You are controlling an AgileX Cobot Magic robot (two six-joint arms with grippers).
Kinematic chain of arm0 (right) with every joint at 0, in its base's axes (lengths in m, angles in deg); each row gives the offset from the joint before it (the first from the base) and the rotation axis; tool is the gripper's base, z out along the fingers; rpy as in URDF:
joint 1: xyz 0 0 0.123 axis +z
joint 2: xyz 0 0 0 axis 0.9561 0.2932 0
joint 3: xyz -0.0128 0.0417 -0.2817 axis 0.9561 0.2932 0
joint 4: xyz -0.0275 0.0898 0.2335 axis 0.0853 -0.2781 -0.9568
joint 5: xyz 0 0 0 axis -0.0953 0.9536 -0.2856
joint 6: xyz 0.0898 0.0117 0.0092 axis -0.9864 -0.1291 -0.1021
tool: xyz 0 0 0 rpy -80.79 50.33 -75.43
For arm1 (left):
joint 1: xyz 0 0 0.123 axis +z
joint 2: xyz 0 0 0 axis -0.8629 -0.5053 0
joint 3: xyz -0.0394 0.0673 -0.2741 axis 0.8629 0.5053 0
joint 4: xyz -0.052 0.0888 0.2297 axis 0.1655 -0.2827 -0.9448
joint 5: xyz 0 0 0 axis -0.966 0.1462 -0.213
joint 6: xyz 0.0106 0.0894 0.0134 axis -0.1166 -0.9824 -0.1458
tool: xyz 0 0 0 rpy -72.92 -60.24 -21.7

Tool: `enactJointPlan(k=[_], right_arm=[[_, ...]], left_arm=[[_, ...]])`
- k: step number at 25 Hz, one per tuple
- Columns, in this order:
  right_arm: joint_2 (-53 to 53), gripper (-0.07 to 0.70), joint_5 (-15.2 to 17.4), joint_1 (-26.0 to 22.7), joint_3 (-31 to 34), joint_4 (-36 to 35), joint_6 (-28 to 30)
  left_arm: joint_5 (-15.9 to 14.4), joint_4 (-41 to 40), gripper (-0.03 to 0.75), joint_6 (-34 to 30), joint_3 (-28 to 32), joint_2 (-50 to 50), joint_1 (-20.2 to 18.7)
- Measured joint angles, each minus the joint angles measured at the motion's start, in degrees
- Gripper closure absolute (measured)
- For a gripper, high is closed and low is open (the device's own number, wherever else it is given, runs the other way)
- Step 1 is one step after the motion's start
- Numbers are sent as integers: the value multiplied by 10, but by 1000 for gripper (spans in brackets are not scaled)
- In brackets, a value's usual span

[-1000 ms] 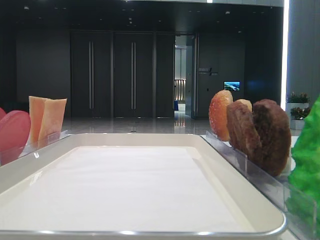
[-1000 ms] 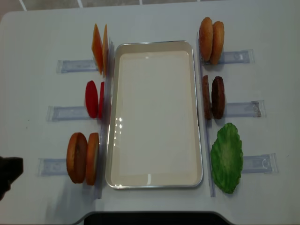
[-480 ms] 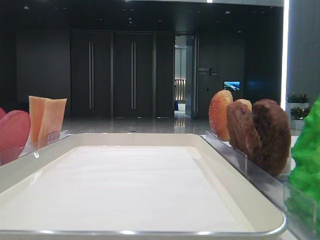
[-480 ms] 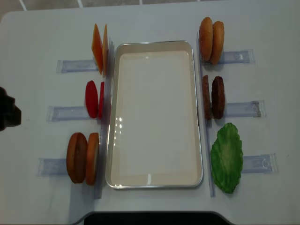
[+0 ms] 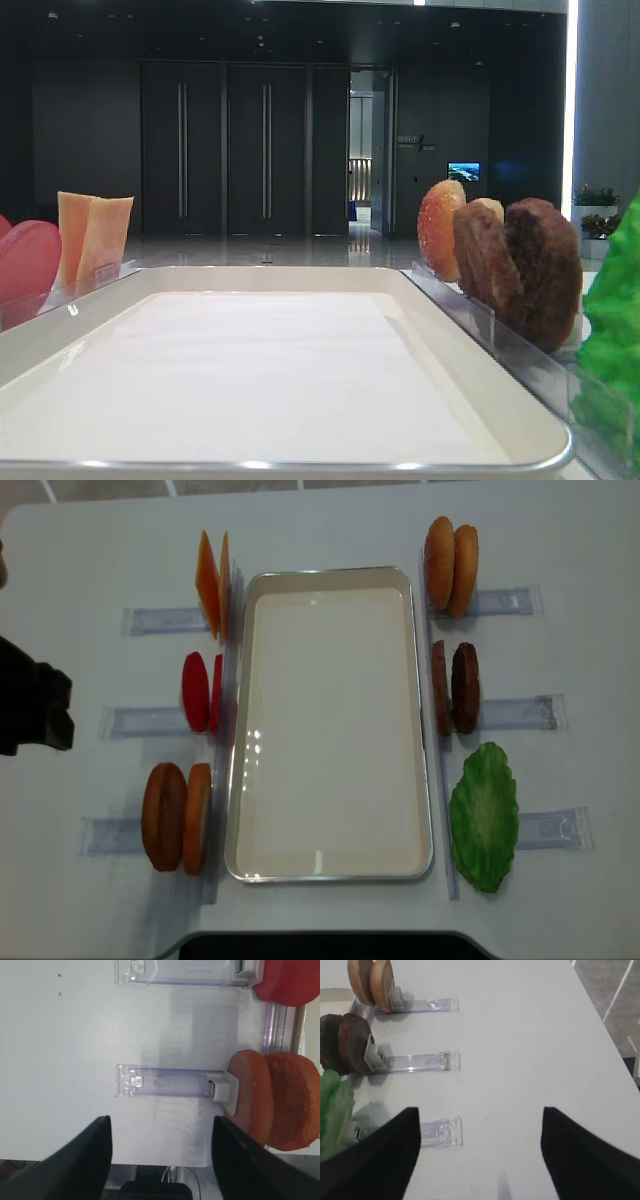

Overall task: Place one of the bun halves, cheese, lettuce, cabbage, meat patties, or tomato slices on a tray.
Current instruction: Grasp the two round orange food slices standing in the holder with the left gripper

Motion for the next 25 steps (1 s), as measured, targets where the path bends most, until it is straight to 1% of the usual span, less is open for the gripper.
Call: enactJointPlan(k=[3, 4, 6, 9, 12, 15, 19, 21, 25], right_arm=[[0, 146, 0, 0, 0, 0, 0], [0, 146, 0, 0, 0, 0, 0], [0, 146, 0, 0, 0, 0, 0], [0, 146, 0, 0, 0, 0, 0], [0, 146, 0, 0, 0, 0, 0], [0, 146, 0, 0, 0, 0, 0], [0, 146, 0, 0, 0, 0, 0], [0, 146, 0, 0, 0, 0, 0], [0, 146, 0, 0, 0, 0, 0]], left_arm=[[0, 0, 240, 3, 0, -3, -3], [0, -1, 240, 9, 0, -3, -9], [0, -2, 240, 26, 0, -3, -33], [0, -7, 240, 72, 0, -9, -99], [0, -21, 240, 136, 0, -25, -172], [1, -29, 240, 197, 0, -46, -230], [5, -29, 240, 256, 0, -76, -296], [6, -29, 240, 282, 0, -89, -321], [10, -30, 240, 318, 0, -108, -356]])
